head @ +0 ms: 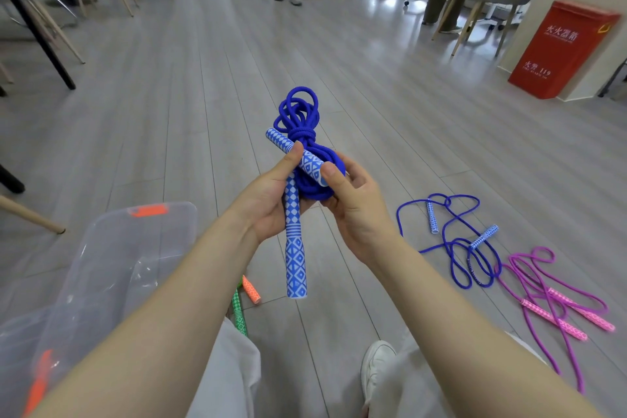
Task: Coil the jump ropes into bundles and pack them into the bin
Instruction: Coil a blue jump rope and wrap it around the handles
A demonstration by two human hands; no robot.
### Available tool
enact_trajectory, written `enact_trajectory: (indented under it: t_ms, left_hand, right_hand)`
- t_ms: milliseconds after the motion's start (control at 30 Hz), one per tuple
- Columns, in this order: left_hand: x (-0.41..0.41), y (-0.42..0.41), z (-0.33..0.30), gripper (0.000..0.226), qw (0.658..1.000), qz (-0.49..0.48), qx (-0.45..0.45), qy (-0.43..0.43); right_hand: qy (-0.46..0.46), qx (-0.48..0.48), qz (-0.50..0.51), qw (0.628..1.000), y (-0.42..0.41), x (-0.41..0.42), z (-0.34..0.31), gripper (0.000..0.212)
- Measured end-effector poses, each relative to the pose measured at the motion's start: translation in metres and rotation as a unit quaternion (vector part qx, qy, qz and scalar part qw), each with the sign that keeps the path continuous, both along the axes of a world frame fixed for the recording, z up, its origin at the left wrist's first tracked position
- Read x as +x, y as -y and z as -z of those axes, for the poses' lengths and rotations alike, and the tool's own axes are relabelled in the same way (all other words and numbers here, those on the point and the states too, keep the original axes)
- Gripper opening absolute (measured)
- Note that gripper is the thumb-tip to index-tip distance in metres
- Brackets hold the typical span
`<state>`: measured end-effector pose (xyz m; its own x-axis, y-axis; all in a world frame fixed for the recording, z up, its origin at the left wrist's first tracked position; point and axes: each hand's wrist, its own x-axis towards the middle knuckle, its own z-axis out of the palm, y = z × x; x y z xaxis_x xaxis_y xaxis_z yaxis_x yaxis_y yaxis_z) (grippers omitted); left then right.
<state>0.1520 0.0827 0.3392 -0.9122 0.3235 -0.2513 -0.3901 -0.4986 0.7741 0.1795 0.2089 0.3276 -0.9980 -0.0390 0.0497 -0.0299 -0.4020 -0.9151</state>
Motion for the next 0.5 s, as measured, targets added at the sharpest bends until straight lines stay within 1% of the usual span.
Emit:
enact_trajectory:
  t_ms: [100, 167, 267, 400, 500]
  left_hand:
    - [-0.0001, -0.0001, -0.0006, 0.048, 1.0, -0.005, 0.002, -0.011]
    - [0.0005, -0.0005, -0.0007, 0.047, 1.0, -0.003, -0.007, -0.029]
    - [0.0008, -0.0003, -0.0002, 0.039, 0.997, -0.002, -0.034, -0.067]
    - [0.0008, 0.0036, -0.0024, 0.032, 0.993, 0.032, -0.031, -0.105]
    - [0.0007, 0.0047, -0.0035, 0.03, 0.993, 0.041, -0.032, -0.107]
  right_hand:
    - [-0.006, 0.036, 0.02, 0.999, -0.0009, 0.0013, -0.0023, 0.044]
    - [-0.017, 0.061, 0.039, 0.997, 0.0, 0.0024, -0.0029, 0.036]
    - [-0.03, 0.069, 0.067, 0.995, 0.0027, 0.0031, -0.0034, 0.032]
    - [-0.036, 0.074, 0.078, 0.994, 0.0027, 0.0026, -0.0068, 0.026]
    - [-0.042, 0.083, 0.076, 0.993, 0.0011, 0.0006, -0.0067, 0.024]
